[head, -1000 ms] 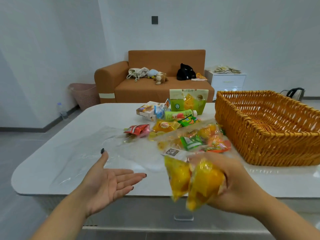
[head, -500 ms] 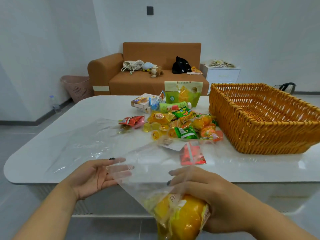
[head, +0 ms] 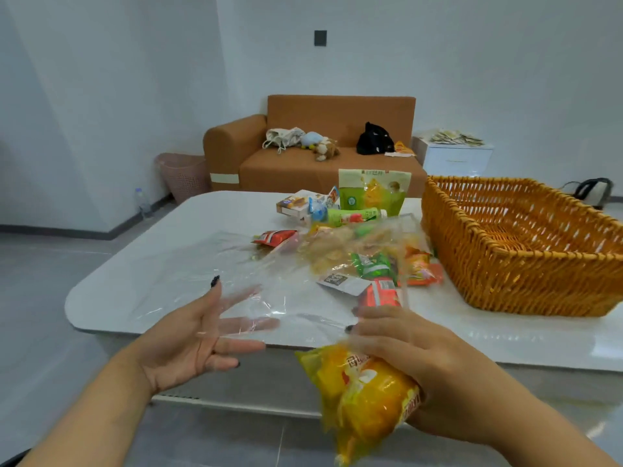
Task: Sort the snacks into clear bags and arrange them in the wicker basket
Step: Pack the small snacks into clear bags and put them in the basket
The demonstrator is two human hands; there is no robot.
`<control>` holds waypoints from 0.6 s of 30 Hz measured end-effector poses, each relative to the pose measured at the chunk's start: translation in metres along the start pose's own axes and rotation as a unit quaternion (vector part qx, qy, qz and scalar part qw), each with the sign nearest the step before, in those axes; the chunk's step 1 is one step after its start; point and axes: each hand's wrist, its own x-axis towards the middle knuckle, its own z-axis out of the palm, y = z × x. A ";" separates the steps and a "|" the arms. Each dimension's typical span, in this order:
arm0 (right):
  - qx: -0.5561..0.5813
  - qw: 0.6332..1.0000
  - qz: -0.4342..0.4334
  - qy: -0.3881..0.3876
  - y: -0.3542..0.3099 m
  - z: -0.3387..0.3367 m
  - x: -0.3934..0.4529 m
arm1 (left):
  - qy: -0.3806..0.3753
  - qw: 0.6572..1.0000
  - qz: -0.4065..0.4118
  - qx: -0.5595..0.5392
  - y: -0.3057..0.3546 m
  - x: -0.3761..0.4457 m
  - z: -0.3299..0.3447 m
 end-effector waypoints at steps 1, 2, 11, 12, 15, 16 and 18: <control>-0.002 1.000 -0.003 -0.010 -0.005 0.002 0.001 | 0.023 1.000 0.016 0.004 -0.001 -0.005 0.005; 0.006 1.000 0.000 -0.009 -0.008 0.004 0.001 | 0.047 0.998 0.036 0.002 -0.002 -0.008 0.009; 0.325 0.866 0.219 0.311 -0.029 -0.034 -0.005 | 0.113 0.971 0.206 -0.047 -0.006 -0.020 0.029; 0.404 0.807 0.235 0.360 -0.028 -0.037 -0.003 | 0.124 0.966 0.221 -0.051 -0.007 -0.021 0.032; 0.530 0.690 0.307 0.387 -0.026 -0.042 0.007 | 0.140 0.958 0.244 -0.053 -0.008 -0.025 0.038; 0.535 0.685 0.330 0.367 -0.027 -0.041 0.011 | 0.139 0.958 0.247 -0.052 -0.008 -0.025 0.041; 0.538 0.684 0.371 0.324 -0.027 -0.037 0.017 | 0.139 0.959 0.243 -0.033 -0.009 -0.025 0.043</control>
